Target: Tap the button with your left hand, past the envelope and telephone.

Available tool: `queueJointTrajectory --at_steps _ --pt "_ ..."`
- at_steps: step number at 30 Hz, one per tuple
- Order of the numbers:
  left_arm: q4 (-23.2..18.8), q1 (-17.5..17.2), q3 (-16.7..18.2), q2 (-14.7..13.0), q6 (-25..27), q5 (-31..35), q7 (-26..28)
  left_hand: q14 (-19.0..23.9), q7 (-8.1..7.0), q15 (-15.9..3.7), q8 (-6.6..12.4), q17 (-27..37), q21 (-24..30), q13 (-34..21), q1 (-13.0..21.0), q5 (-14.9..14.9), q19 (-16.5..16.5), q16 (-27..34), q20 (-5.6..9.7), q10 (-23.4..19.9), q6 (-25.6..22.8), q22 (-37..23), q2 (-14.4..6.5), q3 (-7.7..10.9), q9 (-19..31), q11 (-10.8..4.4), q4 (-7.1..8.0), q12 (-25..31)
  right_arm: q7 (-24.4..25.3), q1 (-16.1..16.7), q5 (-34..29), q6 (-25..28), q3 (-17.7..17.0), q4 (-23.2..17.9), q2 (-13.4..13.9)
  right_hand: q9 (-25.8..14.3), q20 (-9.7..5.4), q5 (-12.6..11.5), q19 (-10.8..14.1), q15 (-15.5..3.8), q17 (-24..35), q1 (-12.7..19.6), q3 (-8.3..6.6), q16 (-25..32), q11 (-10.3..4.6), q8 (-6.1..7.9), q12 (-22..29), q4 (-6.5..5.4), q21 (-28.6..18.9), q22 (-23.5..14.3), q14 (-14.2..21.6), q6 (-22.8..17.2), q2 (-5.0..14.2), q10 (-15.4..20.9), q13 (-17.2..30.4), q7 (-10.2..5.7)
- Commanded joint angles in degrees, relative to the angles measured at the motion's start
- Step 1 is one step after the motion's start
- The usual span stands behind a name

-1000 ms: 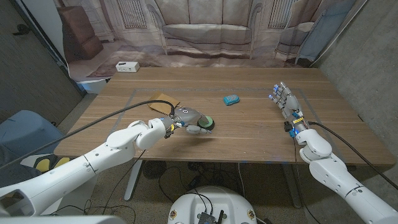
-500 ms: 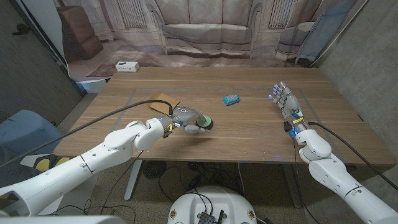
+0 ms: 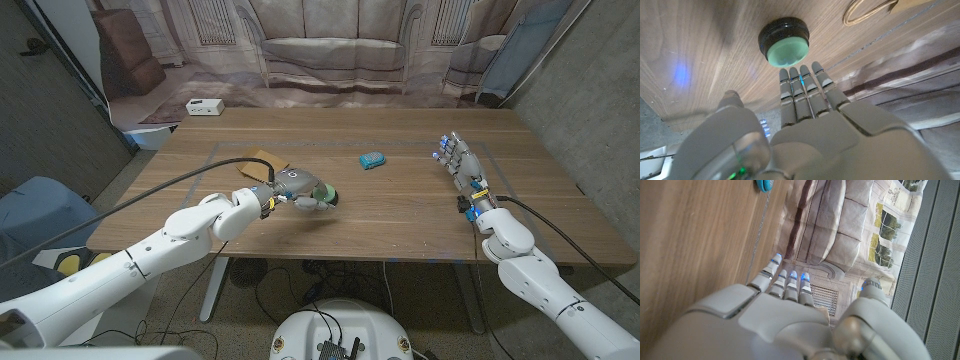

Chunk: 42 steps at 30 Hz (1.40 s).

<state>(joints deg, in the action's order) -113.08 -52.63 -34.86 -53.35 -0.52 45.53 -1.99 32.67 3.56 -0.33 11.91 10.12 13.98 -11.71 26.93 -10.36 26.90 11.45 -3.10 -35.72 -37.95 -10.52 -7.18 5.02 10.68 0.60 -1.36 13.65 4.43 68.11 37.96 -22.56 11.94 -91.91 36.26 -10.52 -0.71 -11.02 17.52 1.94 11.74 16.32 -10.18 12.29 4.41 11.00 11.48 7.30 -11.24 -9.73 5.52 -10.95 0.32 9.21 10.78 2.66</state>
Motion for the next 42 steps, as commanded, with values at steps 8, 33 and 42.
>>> queueJointTrajectory --at_steps 8,33,42 --pt "-3.52 -3.39 3.63 -1.29 1.59 -0.85 4.81 0.07 -0.09 0.37 -0.29 0.18 -0.28 -0.06 0.16 0.11 -0.05 -0.23 -0.09 0.13 -0.15 -0.24 -0.36 0.68 0.13 -0.06 -0.16 -0.19 -0.73 -0.13 0.12 -0.27 0.11 0.55 -0.06 -0.2 -0.14 0.0 0.45 0.09 0.13 0.09 0.1 -0.19 -0.16 0.17 -0.21 0.12 0.15 -0.08 0.42 -0.32 0.65 0.35 0.14 -0.1" --pt "-3.94 -7.74 7.29 -1.52 1.47 -1.81 14.09 -1.05 -0.32 0.48 -1.55 0.19 -0.88 -0.11 0.21 0.14 -0.8 -0.67 -0.21 1.65 3.45 -0.25 -0.08 0.96 0.13 0.33 -0.57 -1.11 -0.91 -0.32 -0.1 -1.54 0.28 1.02 -0.73 -0.2 -0.11 0.02 0.51 0.02 0.13 0.1 0.21 -0.17 -0.25 0.17 -0.2 0.13 0.15 -0.08 0.52 -0.36 0.66 0.43 0.15 -0.1" --pt "-2.96 -9.59 9.18 -0.15 1.08 -4.33 19.91 -1.32 -0.51 0.36 -1.76 0.21 -1.04 -0.14 0.11 0.12 -1.02 -0.72 -0.19 2.03 4.74 -0.25 0.1 0.95 0.14 0.1 -0.65 -1.29 -0.54 0.0 -0.07 -1.52 0.13 0.56 -0.72 -0.2 -0.15 0.01 0.59 0.01 0.13 0.1 0.24 -0.16 -0.31 0.18 -0.2 0.13 0.13 -0.08 0.59 -0.41 0.67 0.46 0.15 -0.1"
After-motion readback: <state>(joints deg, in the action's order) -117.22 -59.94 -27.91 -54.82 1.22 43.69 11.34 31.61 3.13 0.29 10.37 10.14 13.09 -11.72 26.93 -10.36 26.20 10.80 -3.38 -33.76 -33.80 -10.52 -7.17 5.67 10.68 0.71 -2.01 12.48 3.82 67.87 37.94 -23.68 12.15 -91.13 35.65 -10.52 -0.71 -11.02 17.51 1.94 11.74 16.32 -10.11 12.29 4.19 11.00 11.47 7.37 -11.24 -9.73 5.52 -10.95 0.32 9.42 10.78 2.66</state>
